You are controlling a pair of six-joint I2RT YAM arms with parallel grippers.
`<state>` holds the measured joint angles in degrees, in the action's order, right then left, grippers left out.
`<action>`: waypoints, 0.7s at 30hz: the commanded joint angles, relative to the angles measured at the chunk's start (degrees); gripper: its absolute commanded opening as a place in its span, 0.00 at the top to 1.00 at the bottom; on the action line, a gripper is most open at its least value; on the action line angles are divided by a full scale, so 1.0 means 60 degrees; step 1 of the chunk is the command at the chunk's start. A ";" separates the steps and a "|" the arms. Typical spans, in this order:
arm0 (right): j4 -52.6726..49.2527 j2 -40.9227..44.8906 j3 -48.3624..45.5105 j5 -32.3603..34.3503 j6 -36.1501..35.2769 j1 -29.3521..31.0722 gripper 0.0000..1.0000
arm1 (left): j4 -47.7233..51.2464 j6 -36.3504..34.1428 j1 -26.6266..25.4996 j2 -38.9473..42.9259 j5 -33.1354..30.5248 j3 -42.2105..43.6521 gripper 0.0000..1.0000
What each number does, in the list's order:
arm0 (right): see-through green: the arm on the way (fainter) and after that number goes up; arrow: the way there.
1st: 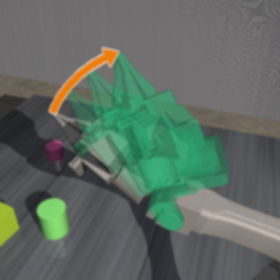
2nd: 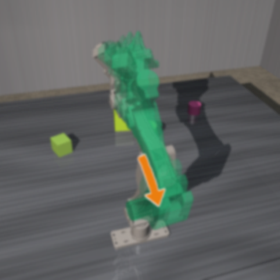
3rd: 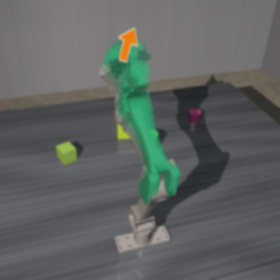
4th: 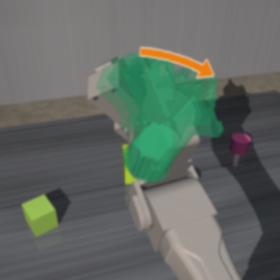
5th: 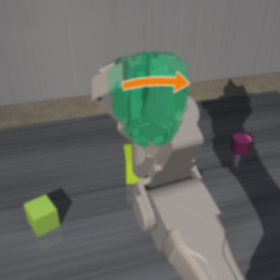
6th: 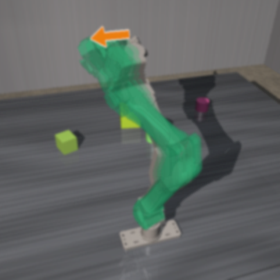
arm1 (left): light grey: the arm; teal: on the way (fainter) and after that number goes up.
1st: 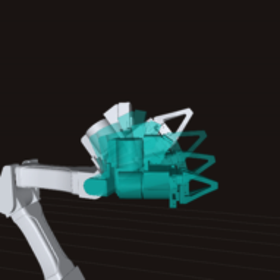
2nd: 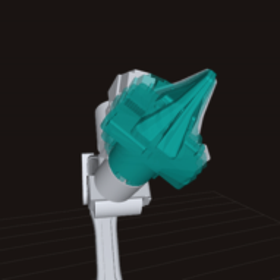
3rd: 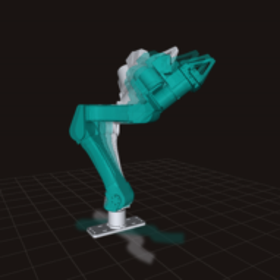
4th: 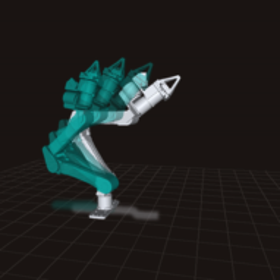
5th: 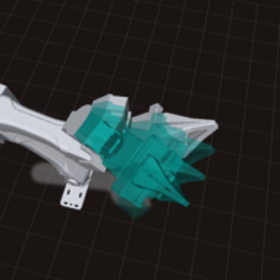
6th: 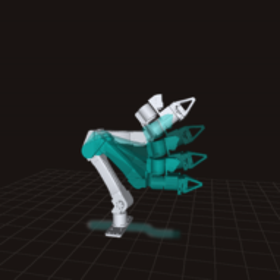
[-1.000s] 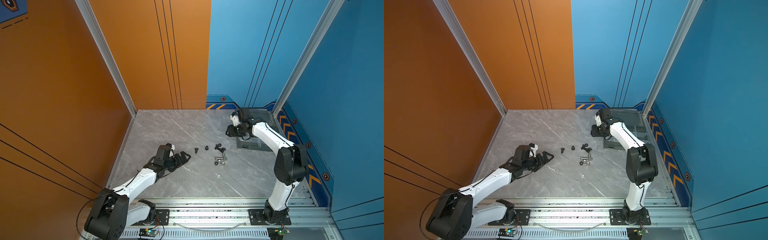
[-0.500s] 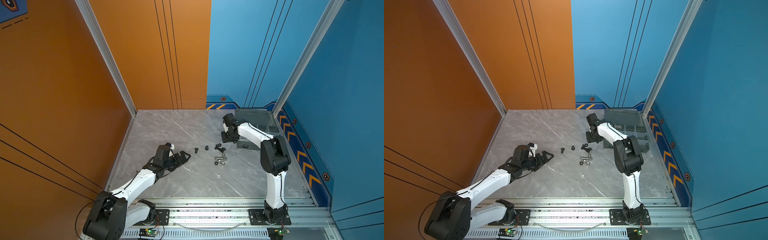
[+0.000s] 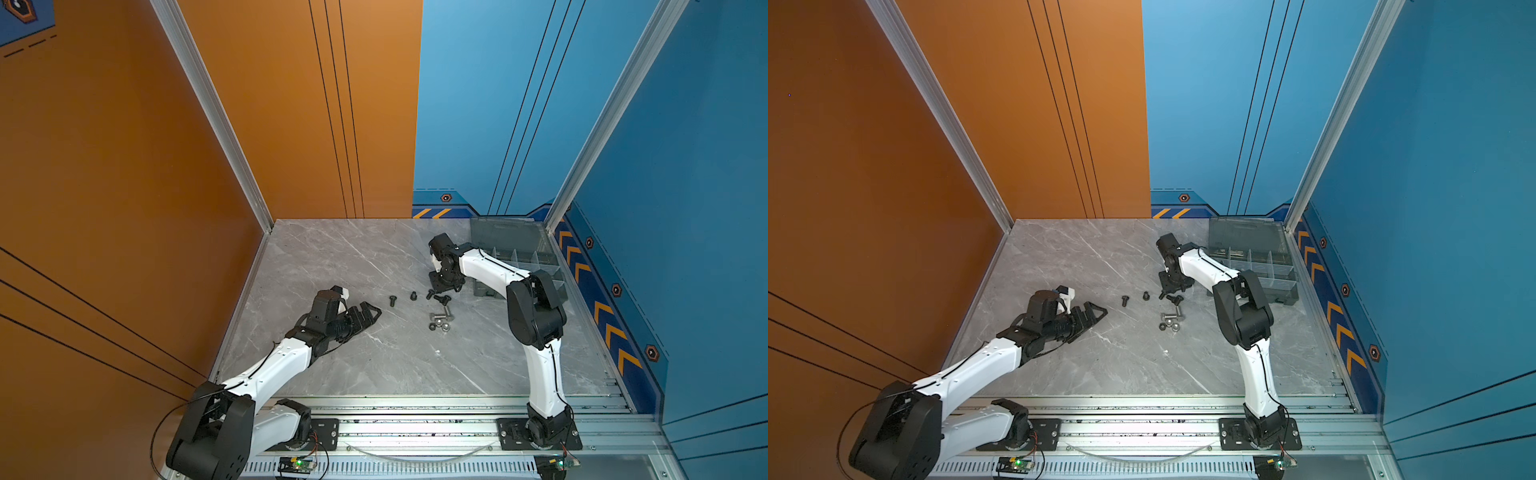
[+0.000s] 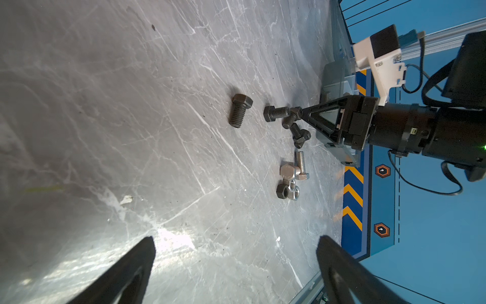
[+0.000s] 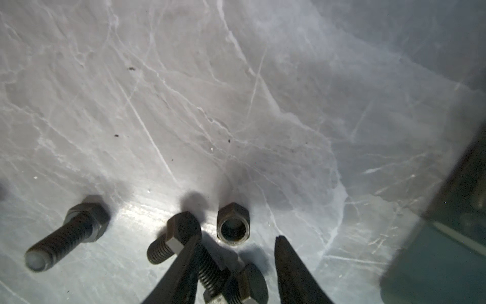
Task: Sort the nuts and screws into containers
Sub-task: 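Lower the right gripper and close it on a black hex nut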
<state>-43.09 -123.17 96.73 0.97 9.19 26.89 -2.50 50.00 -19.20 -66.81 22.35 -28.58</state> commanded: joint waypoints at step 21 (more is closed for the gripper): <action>-0.0288 -0.0715 0.0281 0.0031 0.0010 -0.0044 0.65 | -0.0044 -0.0041 0.0022 0.0093 -0.0086 0.0203 0.02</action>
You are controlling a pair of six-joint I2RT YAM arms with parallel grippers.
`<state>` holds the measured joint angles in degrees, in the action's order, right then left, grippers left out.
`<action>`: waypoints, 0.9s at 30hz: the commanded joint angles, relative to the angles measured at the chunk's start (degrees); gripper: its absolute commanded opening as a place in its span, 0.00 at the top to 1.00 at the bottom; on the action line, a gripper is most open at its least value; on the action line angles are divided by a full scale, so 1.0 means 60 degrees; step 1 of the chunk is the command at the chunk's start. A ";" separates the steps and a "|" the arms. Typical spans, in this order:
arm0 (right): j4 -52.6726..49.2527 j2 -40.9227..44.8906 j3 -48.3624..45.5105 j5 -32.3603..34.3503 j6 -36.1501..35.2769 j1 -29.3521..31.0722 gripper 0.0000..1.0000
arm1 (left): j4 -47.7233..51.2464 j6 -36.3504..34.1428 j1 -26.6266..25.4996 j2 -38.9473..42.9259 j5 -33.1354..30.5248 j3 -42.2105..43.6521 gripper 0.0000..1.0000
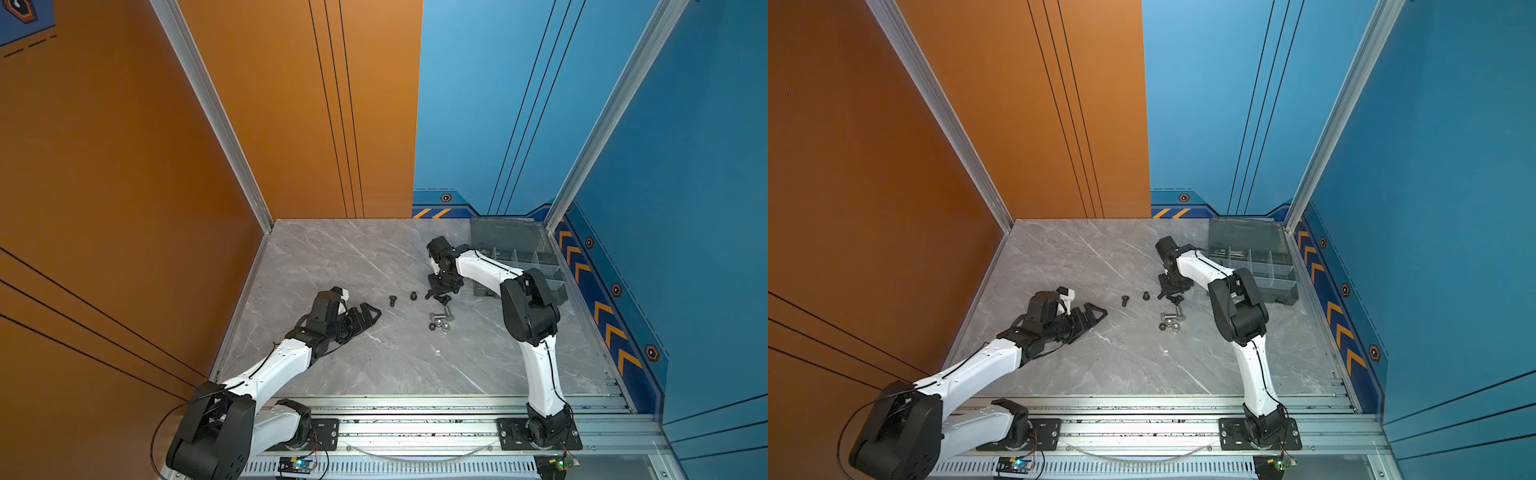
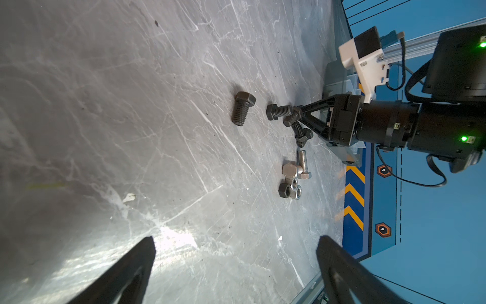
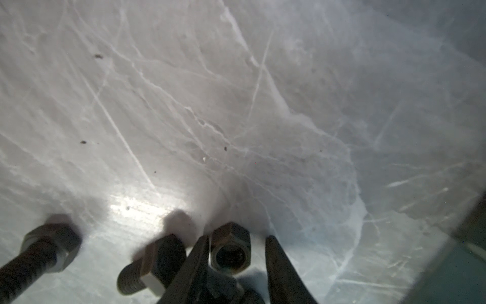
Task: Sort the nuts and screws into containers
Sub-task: 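Lower the right gripper and close it on a black hex nut, then carry the black hex nut with the right gripper over the organizer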
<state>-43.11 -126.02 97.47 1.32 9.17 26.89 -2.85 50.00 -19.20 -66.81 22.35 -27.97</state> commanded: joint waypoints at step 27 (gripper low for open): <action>0.1768 0.3410 -0.2340 -0.4945 0.0904 -0.2659 1.00 | 0.0234 0.0448 -0.0169 0.0431 -0.0706 0.0142 0.02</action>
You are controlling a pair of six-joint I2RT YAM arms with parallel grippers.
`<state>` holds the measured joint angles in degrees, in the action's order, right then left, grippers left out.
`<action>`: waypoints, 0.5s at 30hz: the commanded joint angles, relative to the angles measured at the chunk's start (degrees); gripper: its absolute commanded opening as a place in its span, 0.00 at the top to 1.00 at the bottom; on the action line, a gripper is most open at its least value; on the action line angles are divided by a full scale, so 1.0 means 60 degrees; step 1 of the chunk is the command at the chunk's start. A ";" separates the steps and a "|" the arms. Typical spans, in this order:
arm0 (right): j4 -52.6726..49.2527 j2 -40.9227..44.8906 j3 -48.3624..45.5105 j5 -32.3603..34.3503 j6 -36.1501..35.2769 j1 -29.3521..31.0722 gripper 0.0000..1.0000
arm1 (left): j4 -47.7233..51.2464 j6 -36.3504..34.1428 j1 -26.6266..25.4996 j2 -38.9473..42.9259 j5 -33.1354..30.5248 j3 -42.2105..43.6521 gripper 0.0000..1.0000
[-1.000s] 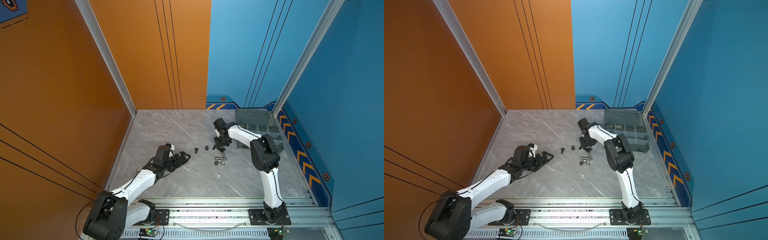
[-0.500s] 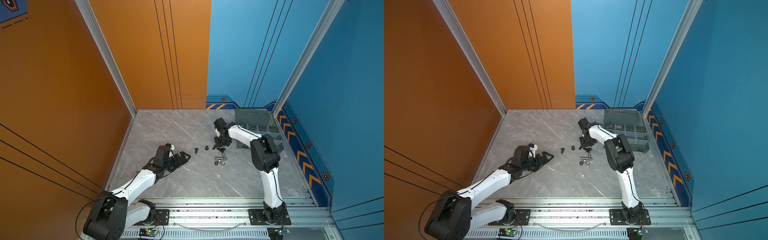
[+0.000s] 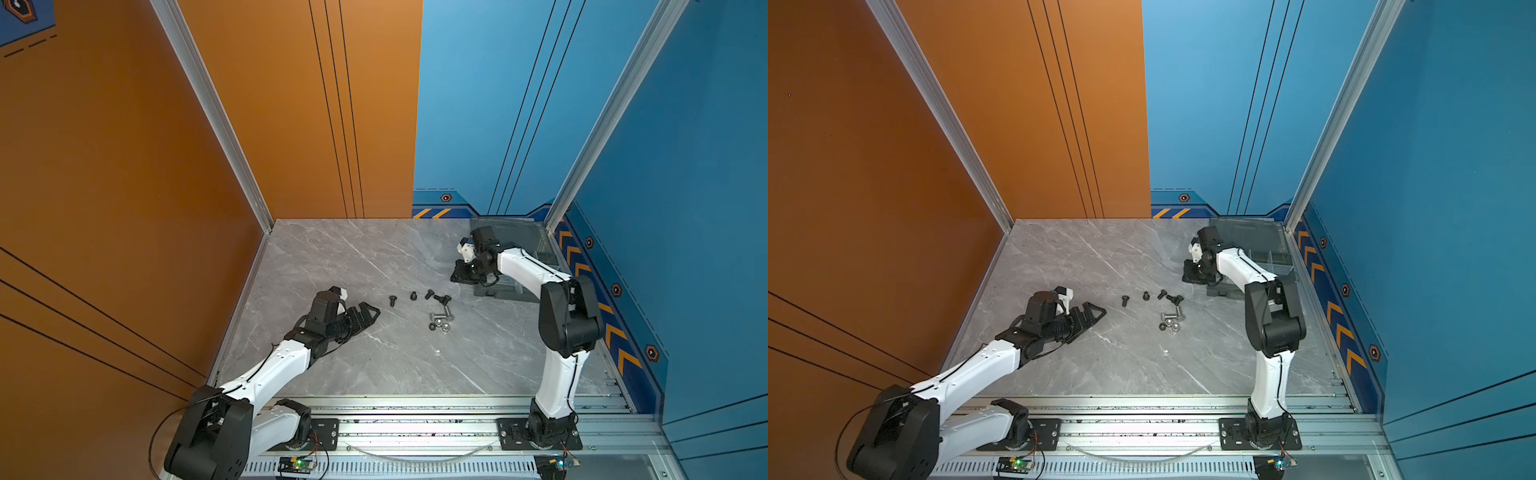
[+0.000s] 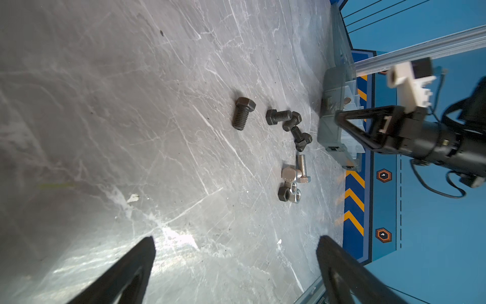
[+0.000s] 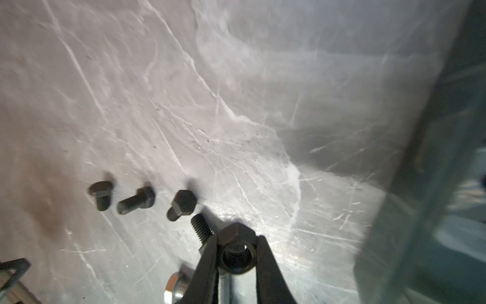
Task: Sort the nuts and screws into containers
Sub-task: 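Carry the black hex nut with the right gripper over the organizer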
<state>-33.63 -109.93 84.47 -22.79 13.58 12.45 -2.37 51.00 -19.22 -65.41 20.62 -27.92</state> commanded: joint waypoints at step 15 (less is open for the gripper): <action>-0.0855 -0.0191 0.1514 0.0590 0.0069 -0.3224 1.00 | 0.0307 0.1515 -0.1751 0.0195 -0.2510 -0.0454 0.02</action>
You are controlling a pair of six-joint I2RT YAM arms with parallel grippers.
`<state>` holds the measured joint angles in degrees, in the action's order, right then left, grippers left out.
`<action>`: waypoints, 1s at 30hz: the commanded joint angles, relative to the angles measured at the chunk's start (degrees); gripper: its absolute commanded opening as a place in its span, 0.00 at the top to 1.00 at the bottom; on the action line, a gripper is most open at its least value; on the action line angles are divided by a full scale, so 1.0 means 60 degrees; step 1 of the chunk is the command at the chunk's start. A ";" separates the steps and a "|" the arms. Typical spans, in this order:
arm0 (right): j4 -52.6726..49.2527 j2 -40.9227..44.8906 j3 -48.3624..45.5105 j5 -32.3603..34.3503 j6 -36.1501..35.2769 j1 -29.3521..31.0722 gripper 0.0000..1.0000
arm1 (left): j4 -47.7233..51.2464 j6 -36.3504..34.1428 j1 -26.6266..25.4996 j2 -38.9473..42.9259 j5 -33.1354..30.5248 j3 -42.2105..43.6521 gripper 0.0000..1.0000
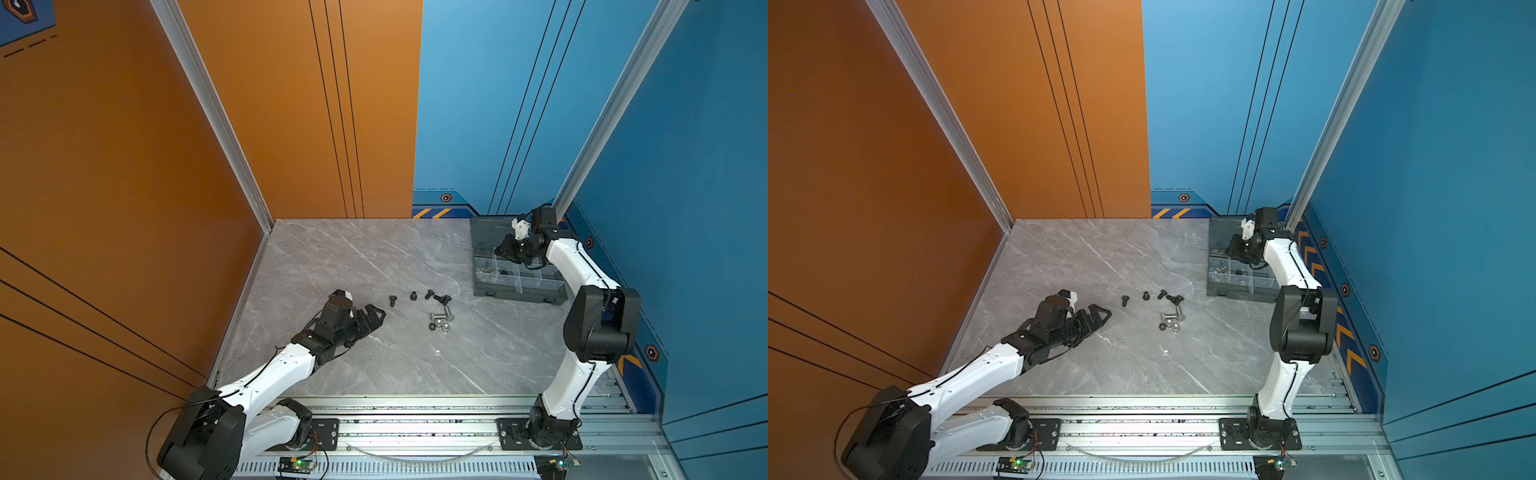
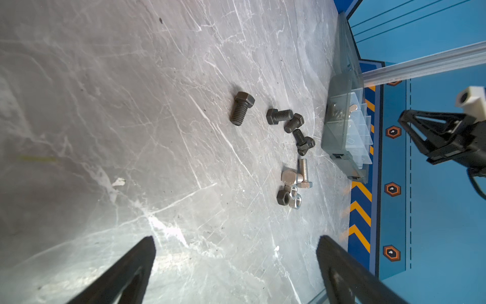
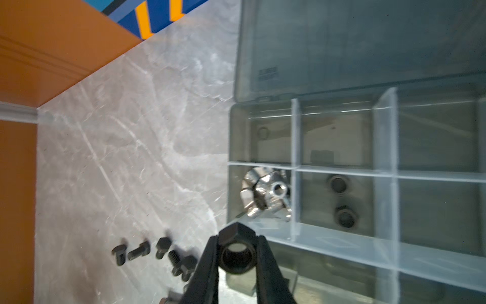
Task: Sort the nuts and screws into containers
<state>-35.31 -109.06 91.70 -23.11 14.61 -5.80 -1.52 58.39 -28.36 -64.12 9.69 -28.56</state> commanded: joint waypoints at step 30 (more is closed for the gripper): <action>-0.0758 -0.1559 0.0606 0.1208 -0.0256 -0.0686 0.72 | -0.1378 0.0057 -0.0585 -0.3861 0.0336 -0.2934 0.02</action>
<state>-37.80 -118.15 93.43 -17.21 13.72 -9.76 -7.77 59.59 -31.57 -86.32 9.96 -44.25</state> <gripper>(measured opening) 0.265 0.976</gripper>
